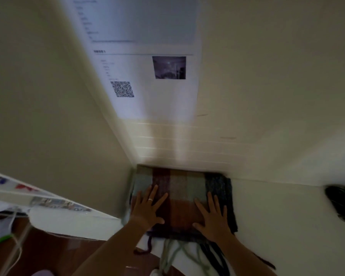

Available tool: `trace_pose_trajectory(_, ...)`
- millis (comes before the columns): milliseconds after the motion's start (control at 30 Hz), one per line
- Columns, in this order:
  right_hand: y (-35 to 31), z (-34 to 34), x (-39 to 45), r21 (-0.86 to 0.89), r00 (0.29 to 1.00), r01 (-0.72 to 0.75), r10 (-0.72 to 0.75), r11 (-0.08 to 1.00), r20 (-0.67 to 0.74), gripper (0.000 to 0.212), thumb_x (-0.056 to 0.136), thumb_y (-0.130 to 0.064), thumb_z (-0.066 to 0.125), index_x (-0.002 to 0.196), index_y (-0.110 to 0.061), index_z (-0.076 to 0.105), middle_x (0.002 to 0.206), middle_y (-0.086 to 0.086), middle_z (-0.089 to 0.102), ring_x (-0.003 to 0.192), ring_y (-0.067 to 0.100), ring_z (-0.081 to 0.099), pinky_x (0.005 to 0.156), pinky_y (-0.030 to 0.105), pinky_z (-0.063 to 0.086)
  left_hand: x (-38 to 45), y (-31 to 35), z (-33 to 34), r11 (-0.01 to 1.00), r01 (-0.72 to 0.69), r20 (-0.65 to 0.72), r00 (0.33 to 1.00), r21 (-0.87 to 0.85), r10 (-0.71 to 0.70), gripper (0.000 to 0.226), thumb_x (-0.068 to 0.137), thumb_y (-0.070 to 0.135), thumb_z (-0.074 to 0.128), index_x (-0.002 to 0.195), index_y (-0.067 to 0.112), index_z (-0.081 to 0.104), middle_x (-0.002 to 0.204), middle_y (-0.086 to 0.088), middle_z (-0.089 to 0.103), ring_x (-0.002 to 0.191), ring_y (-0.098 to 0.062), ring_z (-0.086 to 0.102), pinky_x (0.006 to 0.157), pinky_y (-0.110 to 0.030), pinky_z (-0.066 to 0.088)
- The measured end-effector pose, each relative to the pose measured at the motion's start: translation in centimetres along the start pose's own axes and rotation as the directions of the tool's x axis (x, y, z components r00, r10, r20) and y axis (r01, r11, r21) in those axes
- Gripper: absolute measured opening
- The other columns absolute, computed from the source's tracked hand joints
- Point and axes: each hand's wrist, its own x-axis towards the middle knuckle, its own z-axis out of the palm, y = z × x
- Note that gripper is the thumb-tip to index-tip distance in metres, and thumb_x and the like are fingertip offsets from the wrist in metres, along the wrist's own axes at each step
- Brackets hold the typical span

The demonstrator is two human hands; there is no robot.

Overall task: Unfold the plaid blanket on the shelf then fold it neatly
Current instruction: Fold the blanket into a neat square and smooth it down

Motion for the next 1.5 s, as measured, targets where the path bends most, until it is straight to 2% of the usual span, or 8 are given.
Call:
trace_pose_trajectory(233,-3.7,-0.2,1.7,0.003,1.000,0.002,-0.002,1.000,0.013,0.093,0.079,-0.076,0.047,0.147,-0.051,-0.012,0.156,0.011,-0.031,0.142,0.036,-0.027,0.112,0.067,-0.004,0.1,-3.2,0.1,0.999,0.040,-0.068,0.997,-0.008,-0.040,0.108,0.080,0.065,0.058,0.137,0.047,-0.033,0.151,-0.001,-0.039,0.126,-0.018,-0.052,0.116,-0.057,-0.006)
trace_pose_trajectory(400,-4.2,-0.3,1.3,0.021,0.999,0.030,-0.029,0.999,-0.032,0.084,0.077,-0.086,0.022,0.144,-0.054,-0.016,0.154,0.007,-0.035,0.143,0.035,-0.027,0.113,0.066,-0.004,-0.2,-2.9,0.5,0.998,0.070,-0.126,0.990,0.007,-0.069,0.121,0.067,0.061,0.074,0.150,0.033,-0.011,0.162,-0.012,-0.013,0.141,-0.028,-0.033,0.115,-0.058,0.008)
trace_pose_trajectory(533,-3.4,-0.7,-0.6,-0.013,0.982,0.123,-0.124,0.992,-0.143,0.075,0.082,-0.087,0.020,0.144,-0.057,-0.012,0.159,0.004,-0.026,0.145,0.032,-0.023,0.113,0.066,-0.002,-1.5,-0.8,-0.7,0.964,-0.261,-0.185,0.946,0.050,0.266,0.093,0.086,0.047,0.057,0.150,0.041,-0.009,0.159,-0.010,-0.023,0.146,-0.026,-0.024,0.116,-0.059,-0.009)
trace_pose_trajectory(633,-3.2,-0.2,-1.7,-0.090,0.977,0.147,-0.158,0.985,-0.141,0.073,0.085,-0.084,0.021,0.146,-0.055,-0.007,0.161,0.006,-0.017,0.146,0.035,-0.017,0.111,0.071,0.007,-2.2,-1.0,-1.3,0.914,-0.405,-0.102,0.908,0.037,0.406,0.080,0.090,0.062,0.037,0.145,0.049,-0.019,0.157,-0.005,-0.032,0.142,-0.018,-0.034,0.112,-0.056,-0.021)
trace_pose_trajectory(767,-4.0,0.8,-1.3,-0.111,0.993,0.069,-0.079,0.991,-0.089,0.073,0.087,-0.079,0.026,0.148,-0.052,-0.003,0.162,0.012,-0.006,0.147,0.039,-0.006,0.106,0.075,0.014,-1.7,-1.5,-0.5,0.926,-0.350,-0.045,0.932,0.142,0.359,0.085,0.089,0.070,0.037,0.144,0.046,-0.024,0.156,-0.004,-0.034,0.140,-0.019,-0.037,0.115,-0.058,-0.015)
trace_pose_trajectory(933,-4.5,1.1,-0.6,-0.138,0.996,0.037,-0.048,0.990,-0.078,0.076,0.086,-0.077,0.028,0.144,-0.054,-0.015,0.159,0.009,-0.026,0.144,0.034,-0.025,0.108,0.073,-0.003,-1.2,-1.0,0.1,0.949,-0.280,-0.032,0.957,0.147,0.288,0.089,0.089,0.067,0.041,0.143,0.046,-0.026,0.155,-0.002,-0.036,0.140,-0.020,-0.037,0.116,-0.058,-0.014)
trace_pose_trajectory(1200,-5.1,0.5,-0.7,-0.168,0.999,-0.005,-0.004,0.986,-0.052,0.077,0.087,-0.074,0.033,0.146,-0.053,-0.011,0.158,0.009,-0.028,0.144,0.036,-0.024,0.109,0.073,0.001,-1.3,-0.1,-0.2,0.973,-0.204,-0.004,0.979,0.109,0.206,0.094,0.087,0.064,0.049,0.144,0.047,-0.023,0.157,0.000,-0.033,0.142,-0.021,-0.033,0.116,-0.059,-0.011)
trace_pose_trajectory(1500,-6.2,-2.7,-1.7,-0.033,1.000,-0.007,0.007,0.999,0.000,0.073,0.091,-0.066,0.042,0.150,-0.045,0.006,0.162,0.009,-0.014,0.147,0.033,-0.013,0.112,0.067,0.008,-3.0,1.8,-3.6,0.986,-0.157,0.049,0.986,-0.064,0.160,0.092,0.084,0.053,0.063,0.151,0.040,0.001,0.163,-0.003,-0.013,0.148,-0.025,-0.015,0.119,-0.058,0.000)
